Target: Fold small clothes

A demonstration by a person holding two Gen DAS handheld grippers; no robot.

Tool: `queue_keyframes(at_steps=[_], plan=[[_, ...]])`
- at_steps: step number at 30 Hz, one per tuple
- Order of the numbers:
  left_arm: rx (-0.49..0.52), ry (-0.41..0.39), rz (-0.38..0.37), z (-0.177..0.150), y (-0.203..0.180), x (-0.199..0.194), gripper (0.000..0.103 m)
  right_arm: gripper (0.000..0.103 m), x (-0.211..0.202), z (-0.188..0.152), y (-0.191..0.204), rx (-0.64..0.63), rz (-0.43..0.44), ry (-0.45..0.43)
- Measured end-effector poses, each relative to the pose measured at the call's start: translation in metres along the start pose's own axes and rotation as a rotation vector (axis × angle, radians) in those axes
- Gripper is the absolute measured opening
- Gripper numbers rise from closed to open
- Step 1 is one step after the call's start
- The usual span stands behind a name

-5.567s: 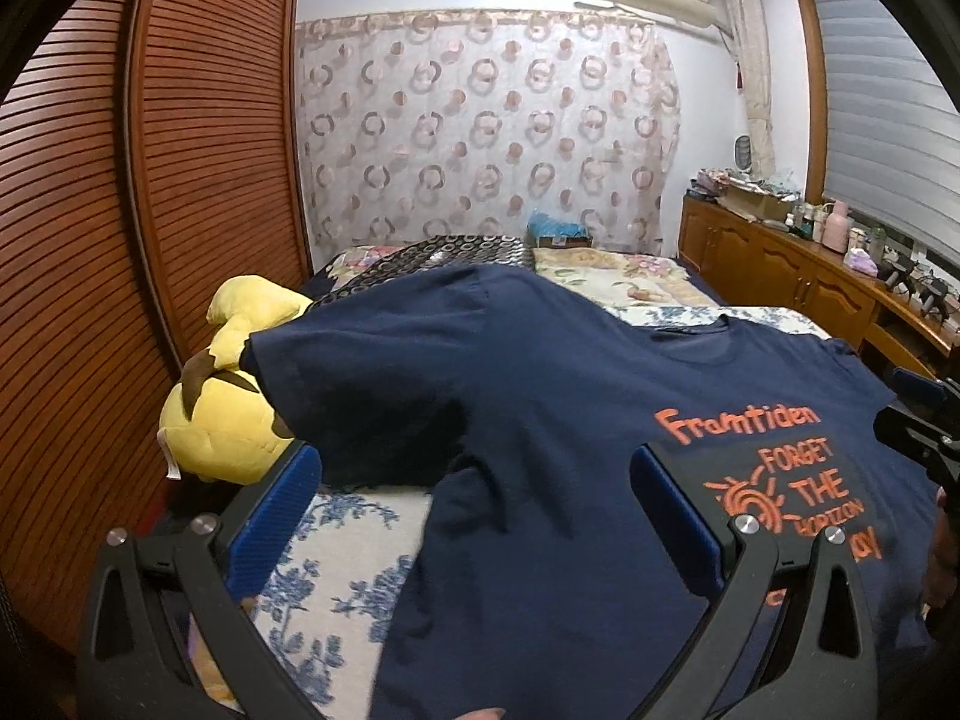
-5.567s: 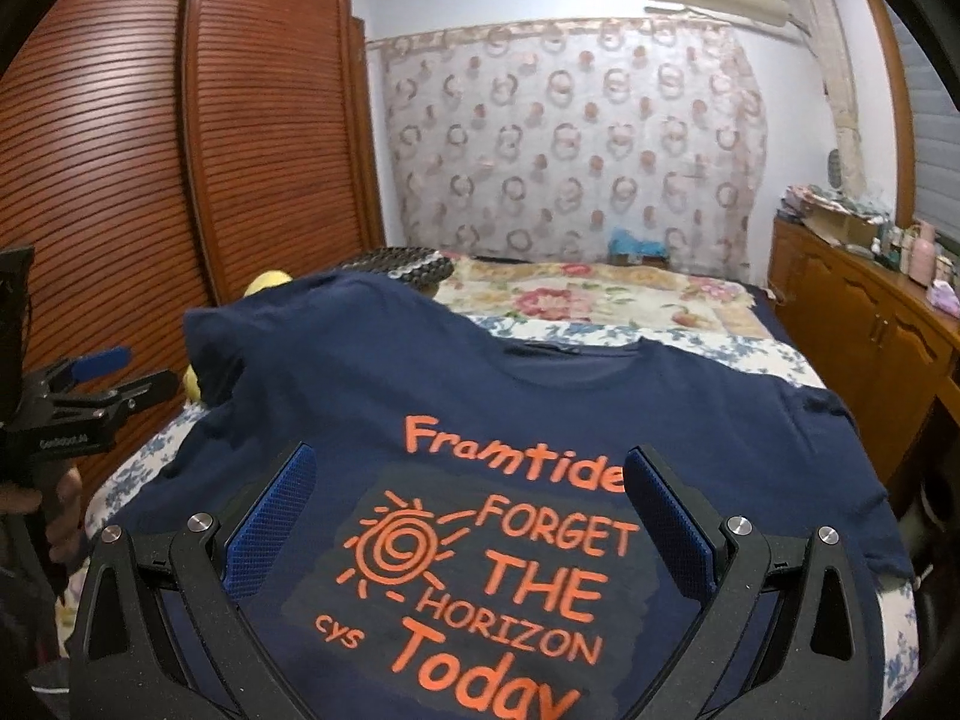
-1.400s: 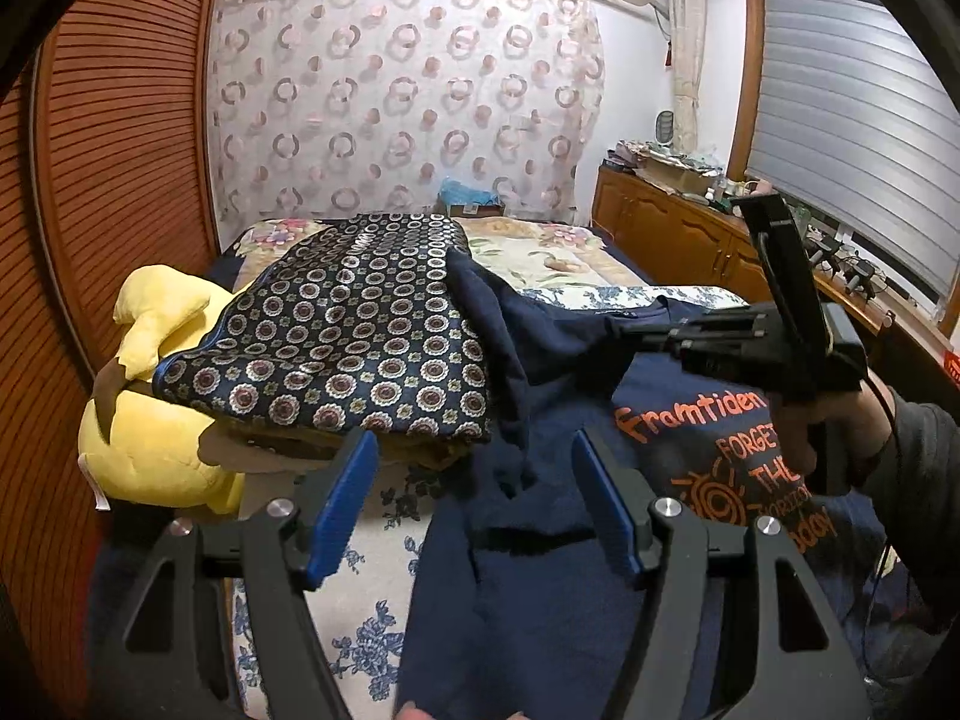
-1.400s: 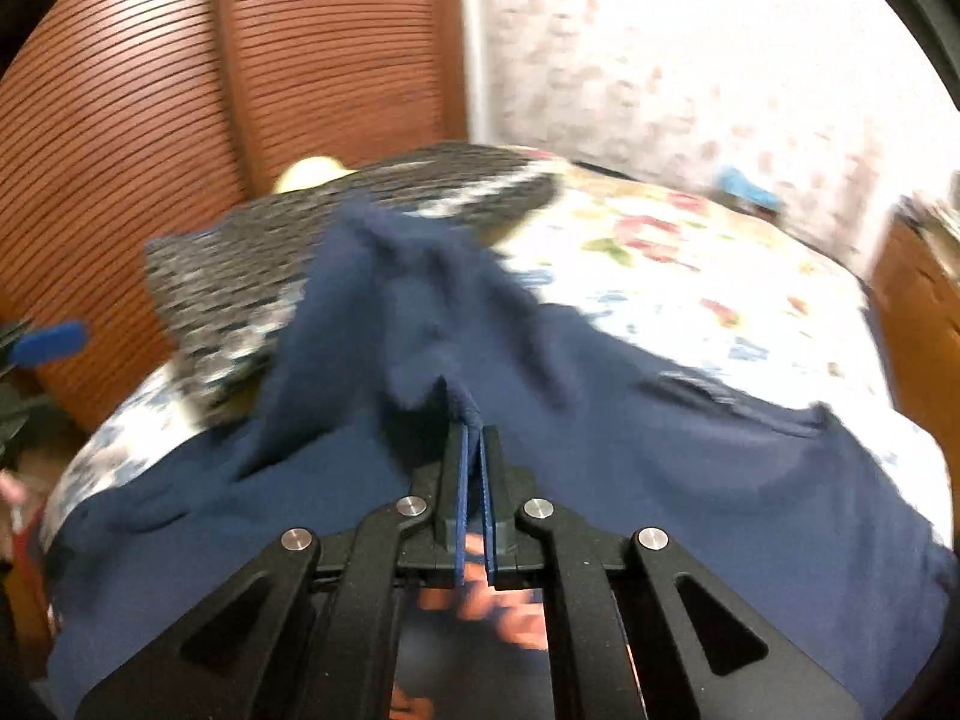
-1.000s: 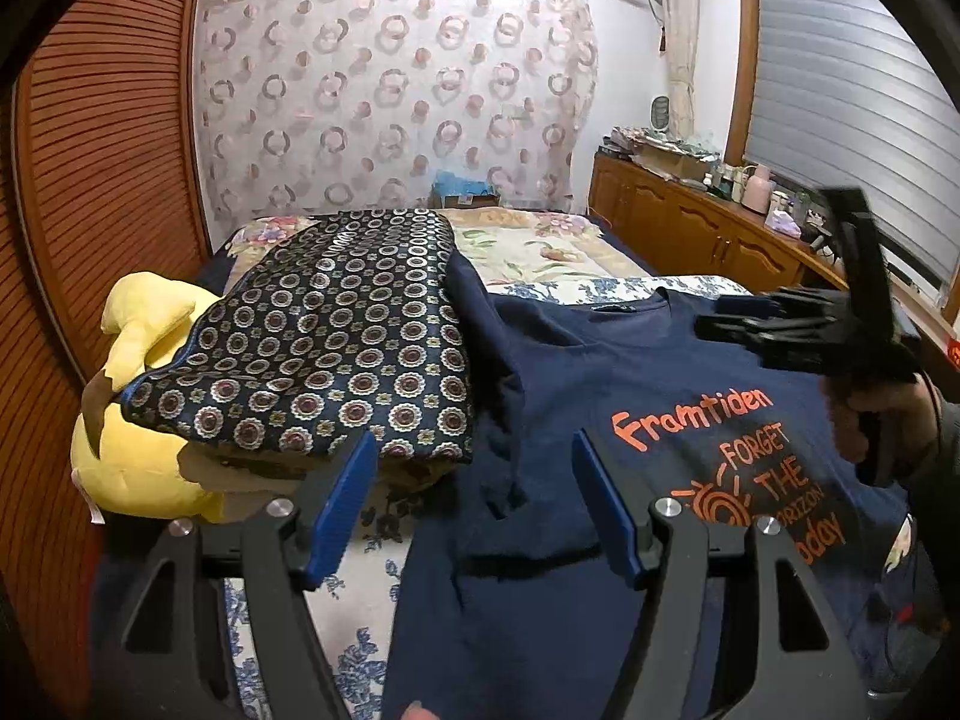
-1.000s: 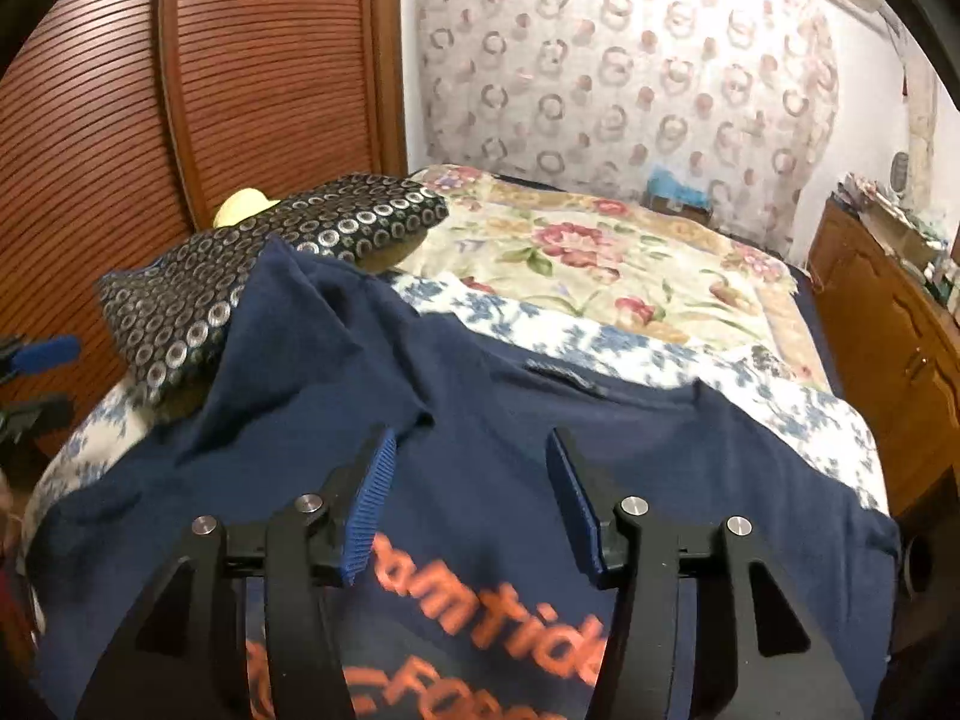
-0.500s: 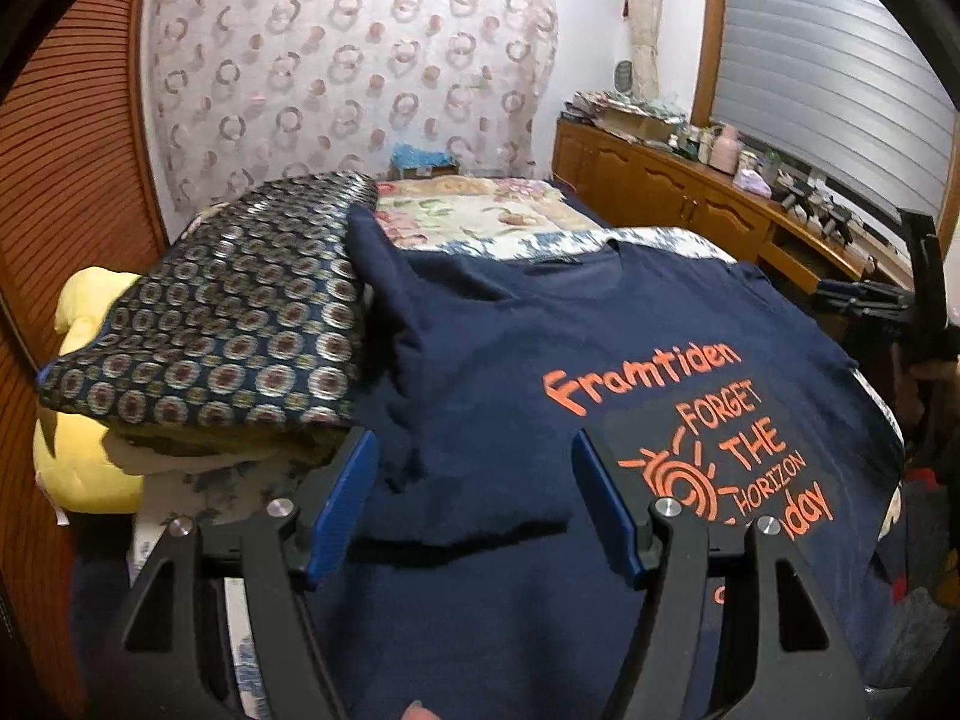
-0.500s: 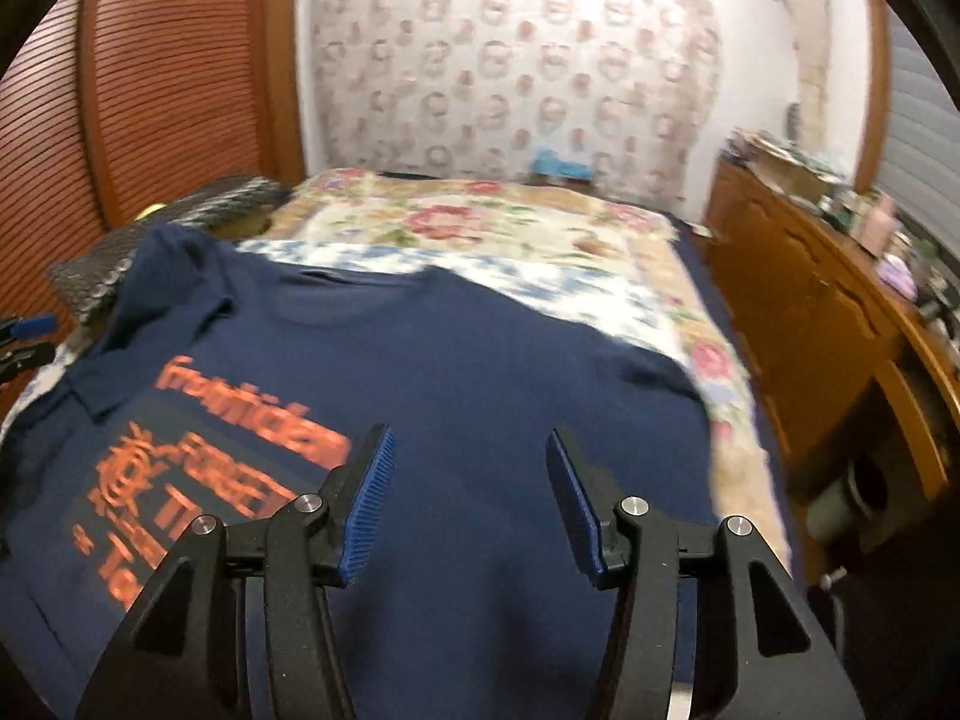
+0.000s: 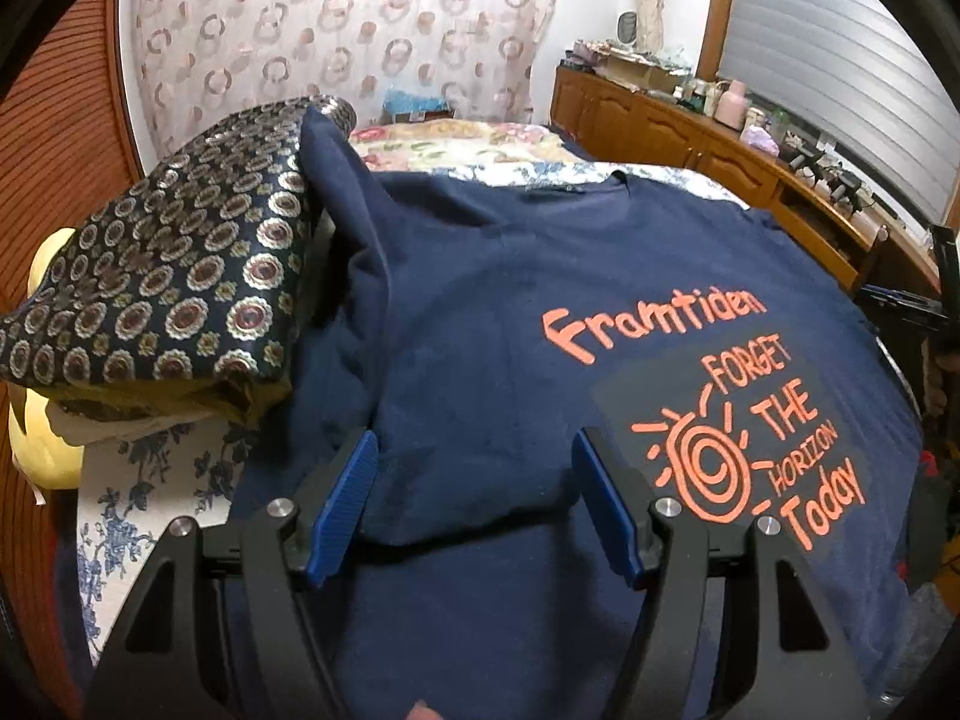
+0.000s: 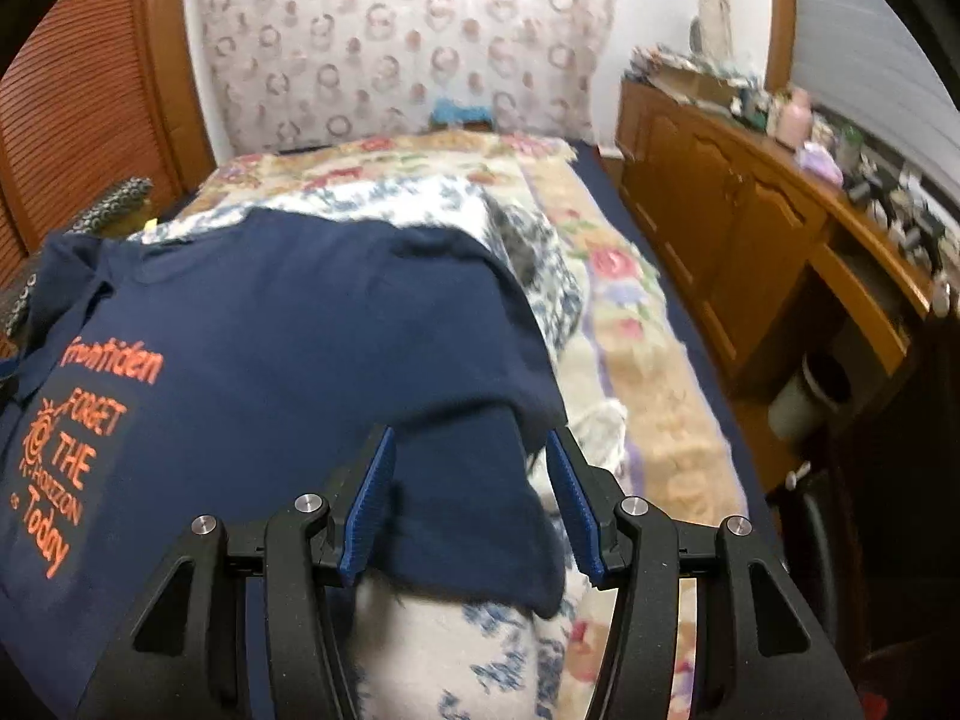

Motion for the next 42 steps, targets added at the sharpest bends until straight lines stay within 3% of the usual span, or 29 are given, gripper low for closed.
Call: queue_keyframes(at_steps=[7,15,18,22,28,37,42], plan=[[0.014,0.026,0.027,-0.004,-0.005,0.014,0.067,0.053,0.005,-0.021,-0.008,0.045,0.043,0.036],[0.028,0.03,0.054,-0.002,-0.01,0.02,0.067,0.044,-0.002,-0.034,-0.003,0.063,0.087,0.043],[0.032,0.034,0.056,-0.001,-0.009,0.022,0.069,0.034,-0.004,-0.035,-0.003,0.057,0.102,0.037],[0.079,0.056,0.051,-0.001,-0.02,0.028,0.085,0.022,-0.005,-0.033,-0.002,0.025,0.084,0.029],[0.081,0.061,0.05,0.0,-0.023,0.029,0.089,0.005,-0.008,-0.032,-0.004,-0.035,0.029,0.024],[0.087,0.064,0.049,0.0,-0.024,0.031,0.093,0.002,-0.036,0.003,0.015,-0.097,0.018,-0.101],[0.087,0.064,0.048,0.001,-0.023,0.032,0.093,0.002,-0.049,0.028,0.048,-0.132,0.082,-0.159]])
Point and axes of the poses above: each gripper's, at about its wrist camera, not at the fingertips, and x roughly the way its jaws point, y to its left, z to its top, the point moved 10 cm from there along x, roughly the way its jaws point, and after that the axes turned 4 degrees about -x, right-handed, at the moved point
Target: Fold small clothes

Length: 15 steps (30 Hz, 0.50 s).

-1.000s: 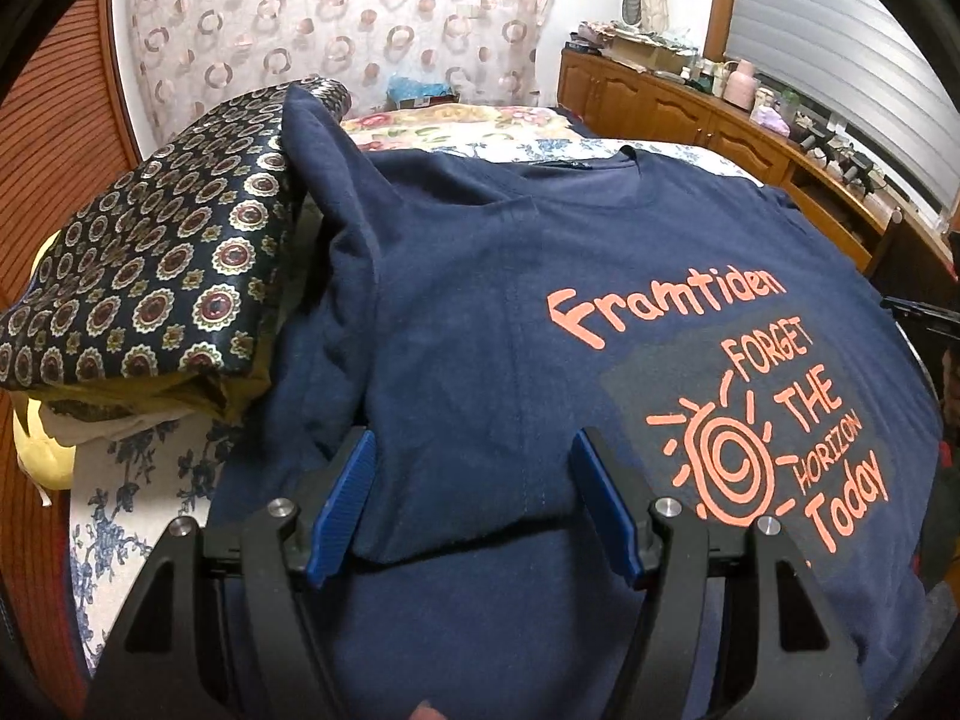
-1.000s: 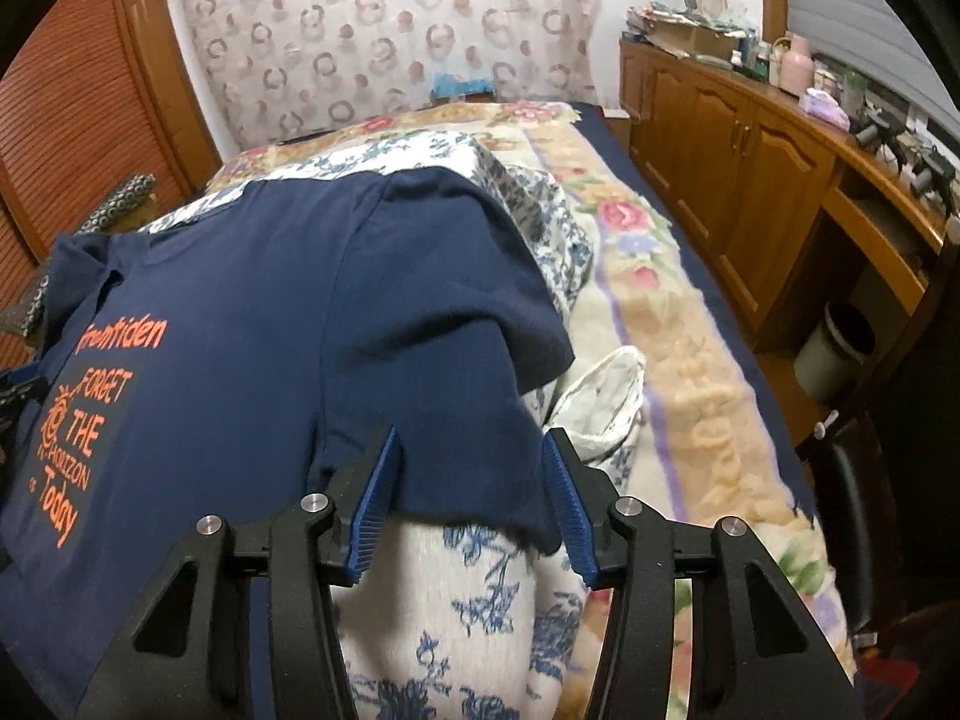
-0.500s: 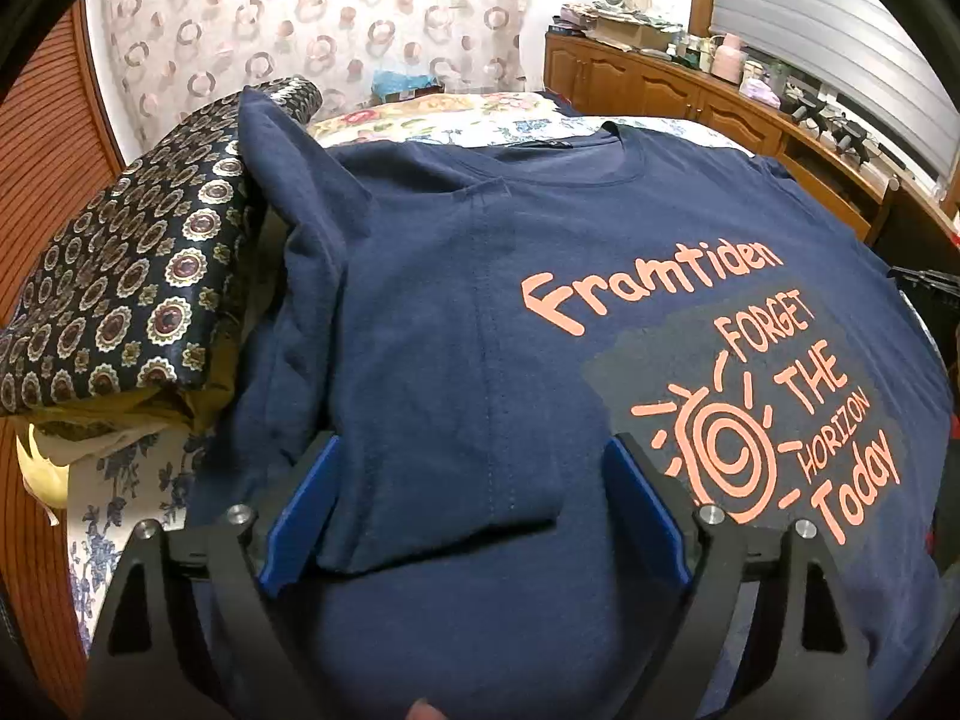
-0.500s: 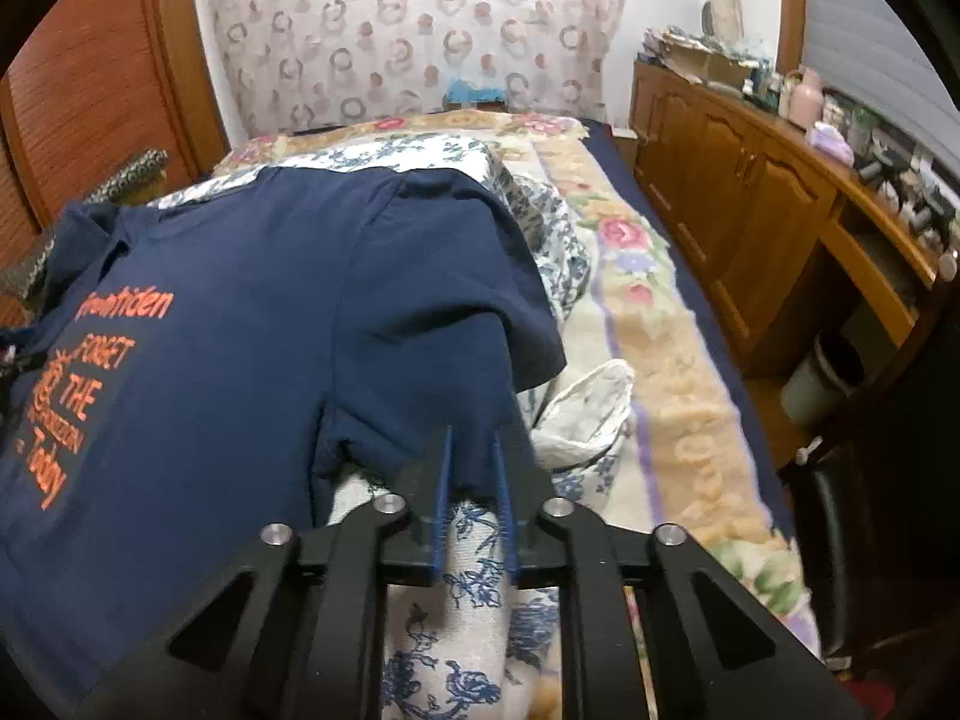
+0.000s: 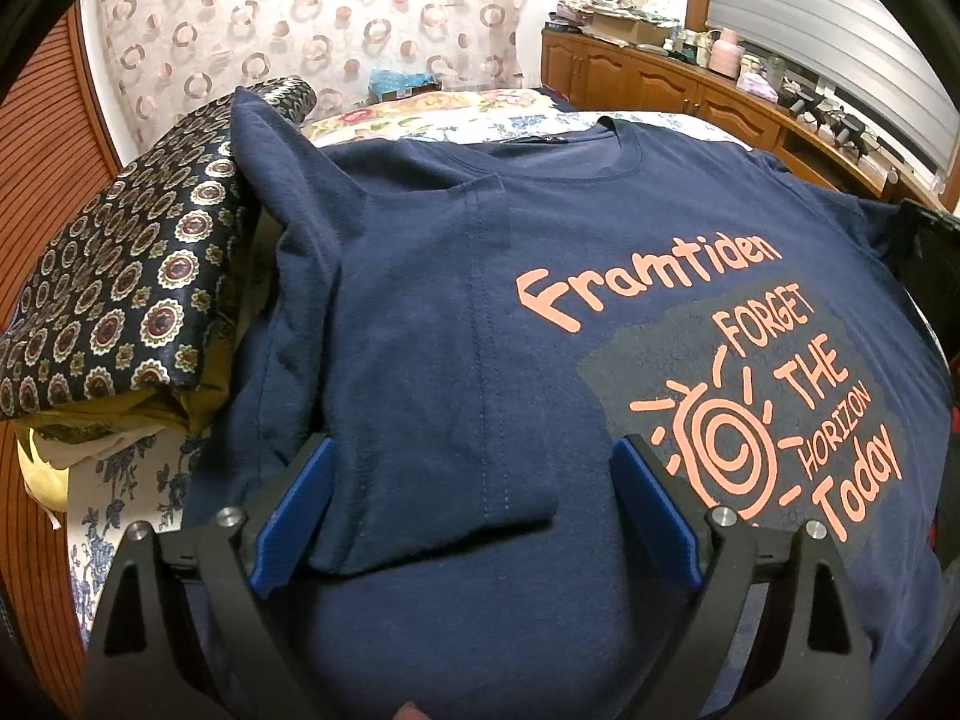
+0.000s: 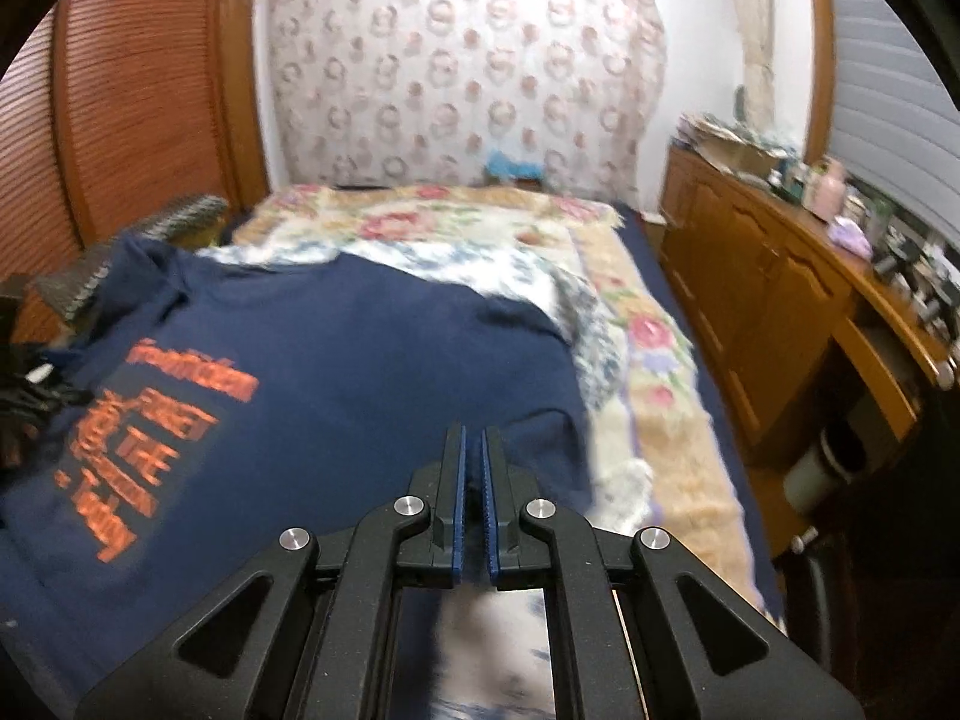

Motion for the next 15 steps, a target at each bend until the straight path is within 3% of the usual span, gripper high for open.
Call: queue_keyframes(at_steps=[4,6,11,15], plan=[[-0.001,0.0,-0.002,-0.001,-0.002,0.0,0.093,0.002,0.014,0.0,0.046,-0.002,0.115,0.015],[0.0,0.0,-0.001,-0.001,-0.001,0.0,0.093,0.002,0.027,-0.01,0.067,-0.03,0.126,0.045],[0.001,-0.001,0.003,-0.001,-0.001,-0.001,0.093,0.003,0.047,-0.037,0.089,-0.033,0.163,0.118],[-0.009,-0.028,0.024,0.001,0.001,-0.007,0.093,0.003,0.042,-0.04,0.087,-0.017,0.167,0.118]])
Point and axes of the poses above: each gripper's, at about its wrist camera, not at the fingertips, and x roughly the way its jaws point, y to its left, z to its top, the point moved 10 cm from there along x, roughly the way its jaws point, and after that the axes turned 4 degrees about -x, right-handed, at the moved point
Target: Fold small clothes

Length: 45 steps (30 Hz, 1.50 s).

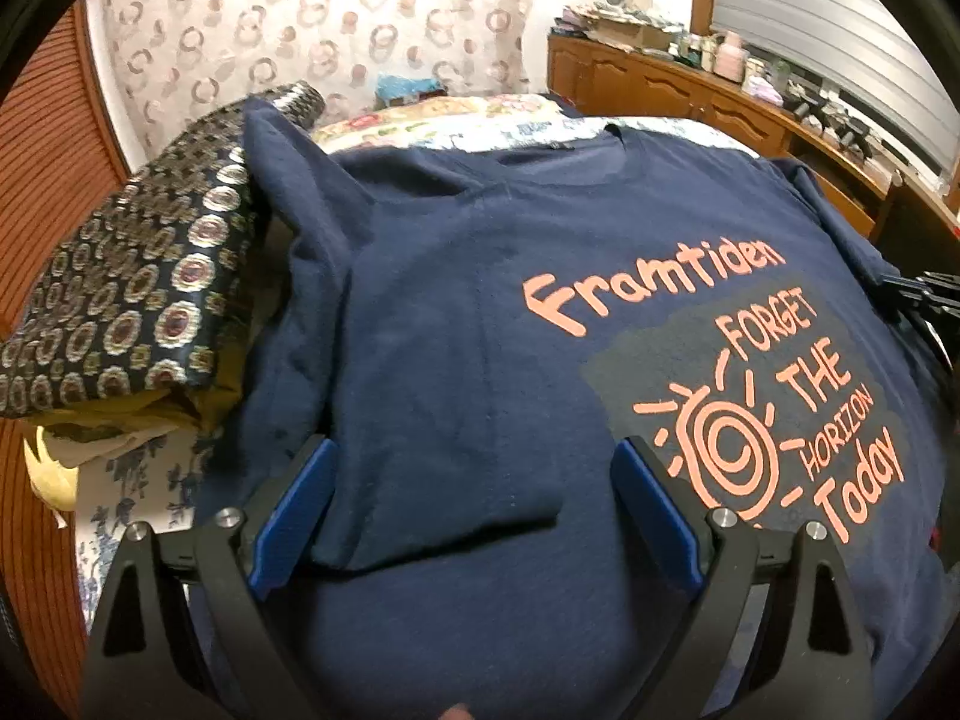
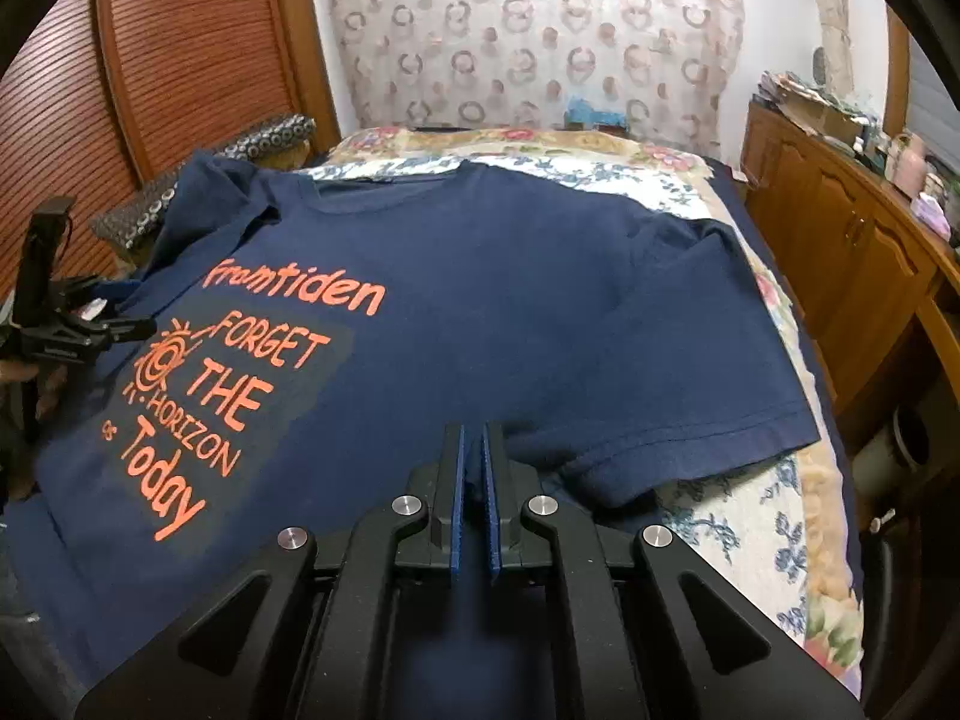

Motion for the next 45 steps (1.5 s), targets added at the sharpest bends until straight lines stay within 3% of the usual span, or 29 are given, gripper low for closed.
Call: queue_keyframes(at_steps=[3,5,7,10,11,21,26,42,45], plan=[[-0.031,-0.048,-0.021,0.006,0.0,-0.014,0.093,0.008,-0.013,0.002,-0.005,0.001,-0.011,-0.022],[-0.039,-0.081,-0.027,0.011,-0.001,-0.025,0.093,0.02,-0.026,0.006,-0.011,-0.004,-0.049,-0.056],[-0.044,-0.116,-0.027,0.015,-0.003,-0.037,0.093,0.022,-0.038,0.011,-0.019,-0.002,-0.078,-0.089],[-0.058,-0.152,-0.042,0.021,-0.006,-0.051,0.093,0.041,-0.049,0.017,-0.041,0.008,-0.146,-0.113],[-0.062,-0.157,-0.051,0.022,-0.007,-0.054,0.093,0.043,-0.051,0.018,-0.052,0.024,-0.174,-0.112],[-0.05,-0.199,-0.082,0.024,-0.021,-0.072,0.093,0.044,-0.024,0.001,-0.12,0.109,-0.271,-0.014],[-0.05,-0.207,-0.092,0.027,-0.029,-0.075,0.093,0.045,-0.012,-0.007,-0.146,0.179,-0.268,0.023],[-0.041,-0.189,-0.106,0.019,-0.044,-0.067,0.093,0.043,-0.004,-0.016,-0.16,0.32,-0.119,0.057],[-0.043,-0.186,-0.109,0.019,-0.044,-0.066,0.093,0.029,-0.005,-0.015,-0.155,0.327,-0.071,0.053]])
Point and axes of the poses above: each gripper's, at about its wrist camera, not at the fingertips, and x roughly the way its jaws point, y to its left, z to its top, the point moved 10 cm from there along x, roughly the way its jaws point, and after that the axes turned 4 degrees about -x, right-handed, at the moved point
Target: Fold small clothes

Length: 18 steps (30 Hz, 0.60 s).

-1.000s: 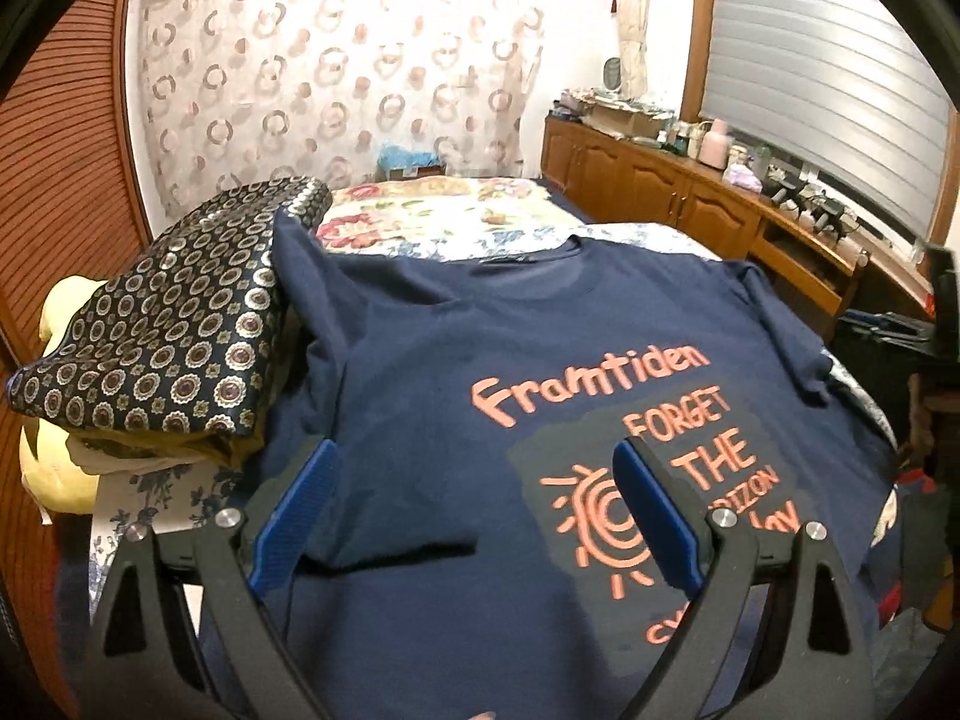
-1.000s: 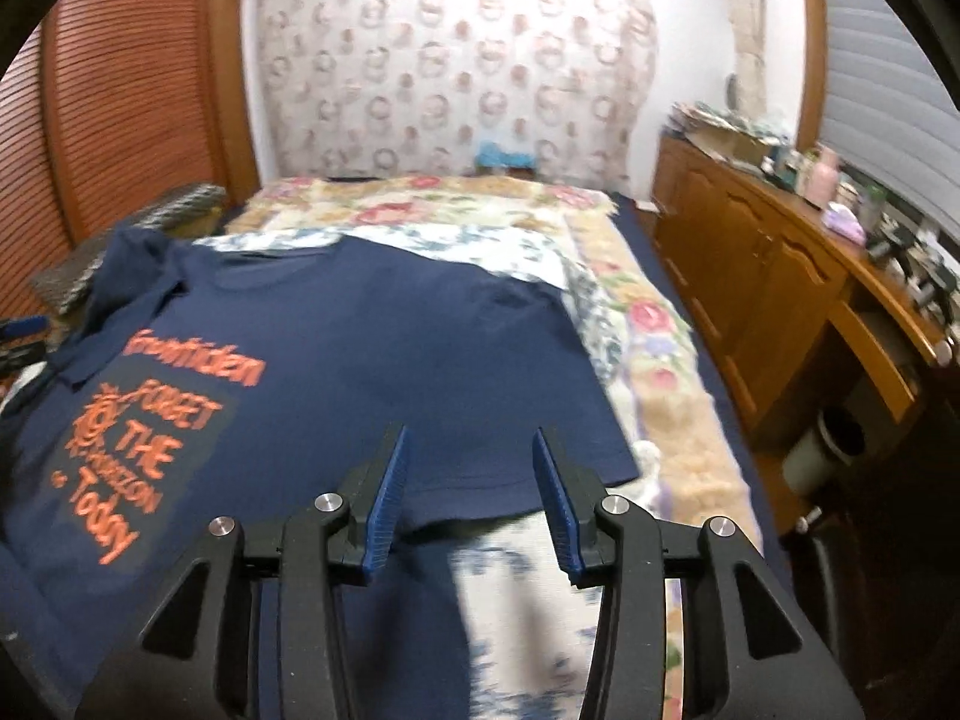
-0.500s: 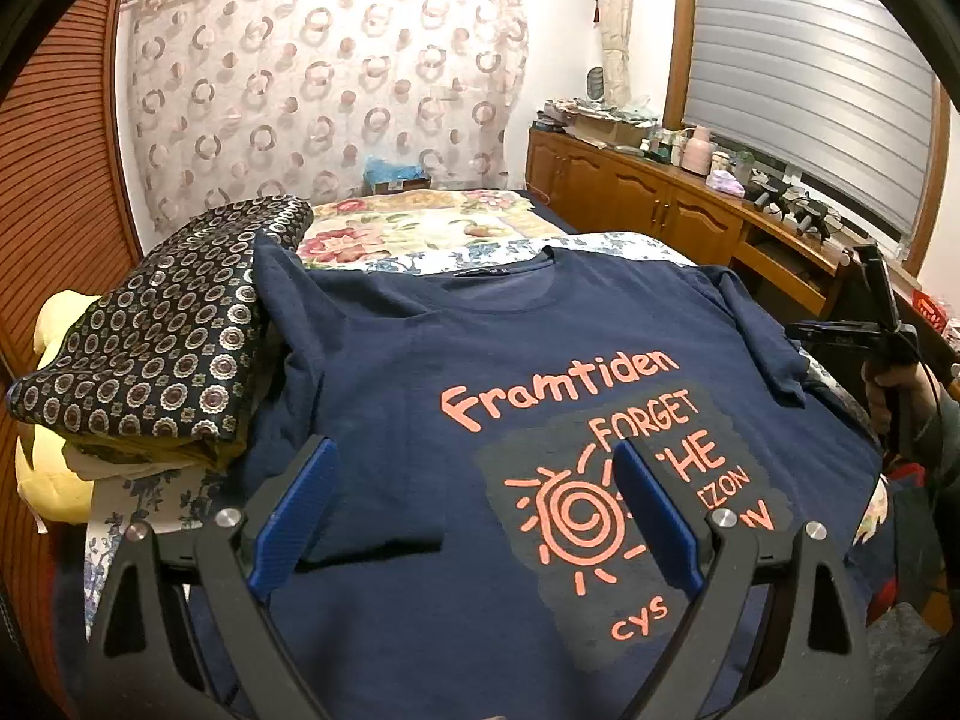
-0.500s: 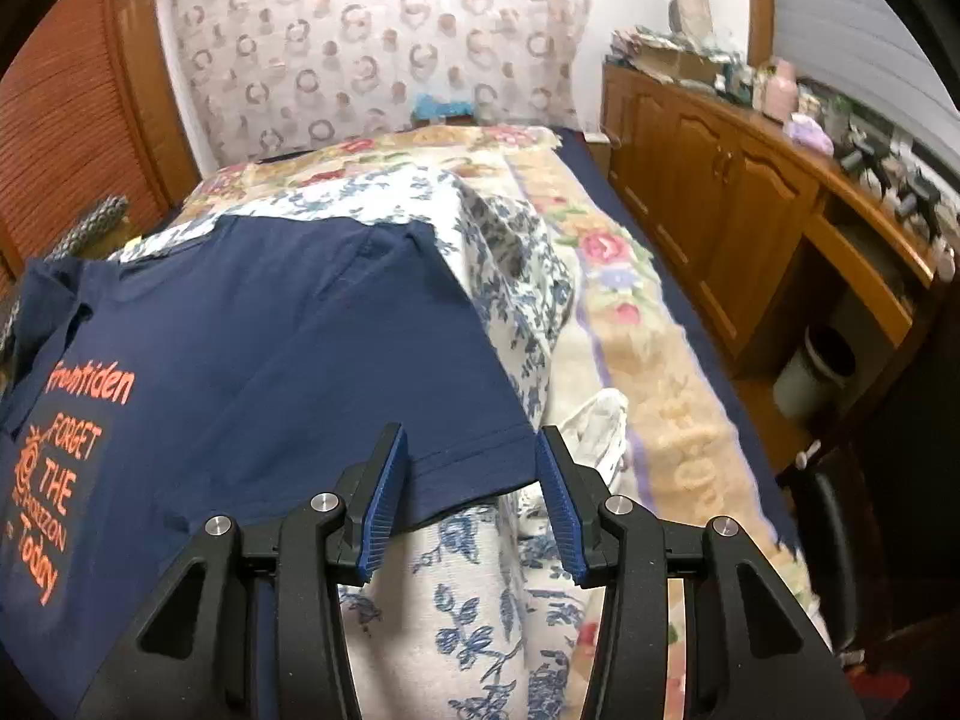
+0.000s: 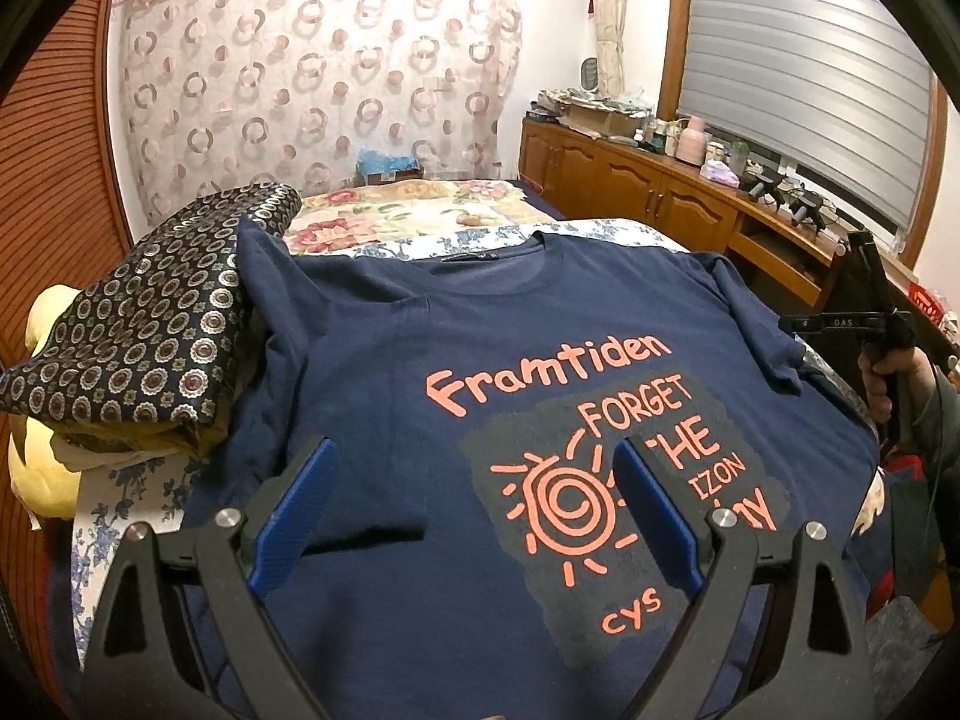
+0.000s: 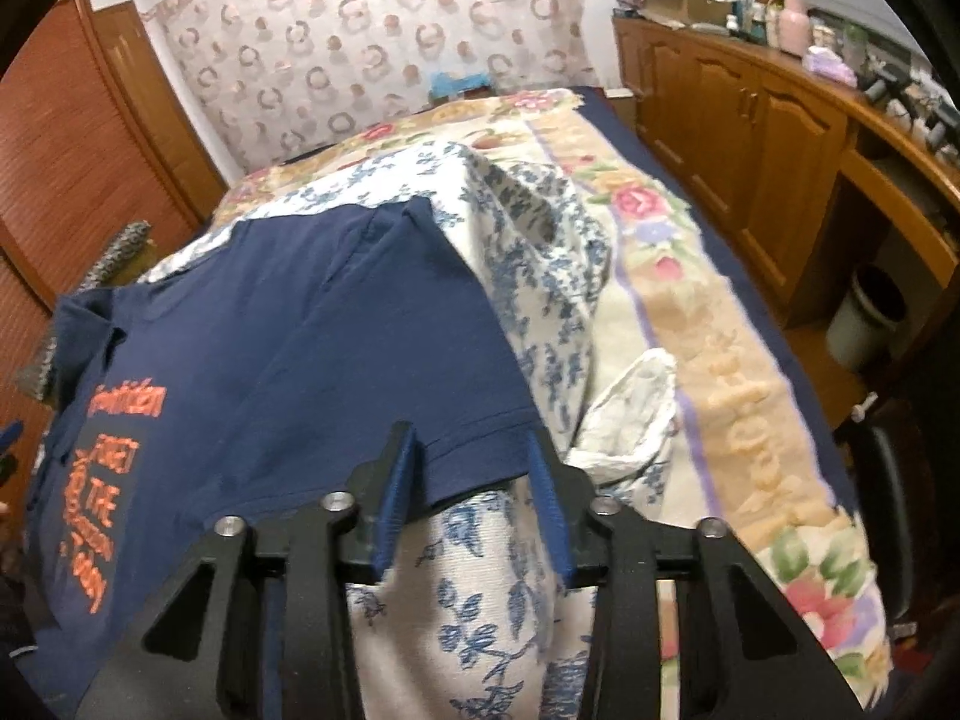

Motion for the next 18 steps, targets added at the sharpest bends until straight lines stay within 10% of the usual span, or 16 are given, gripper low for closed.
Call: queue_keyframes(at_steps=[8,18], plan=[[-0.005,0.001,0.0,-0.001,0.001,0.0,0.093,0.004,-0.008,0.005,0.012,-0.133,-0.106,-0.024],[-0.015,-0.006,0.001,-0.001,0.006,-0.002,0.093,0.003,-0.035,0.042,0.07,-0.244,-0.053,-0.141]])
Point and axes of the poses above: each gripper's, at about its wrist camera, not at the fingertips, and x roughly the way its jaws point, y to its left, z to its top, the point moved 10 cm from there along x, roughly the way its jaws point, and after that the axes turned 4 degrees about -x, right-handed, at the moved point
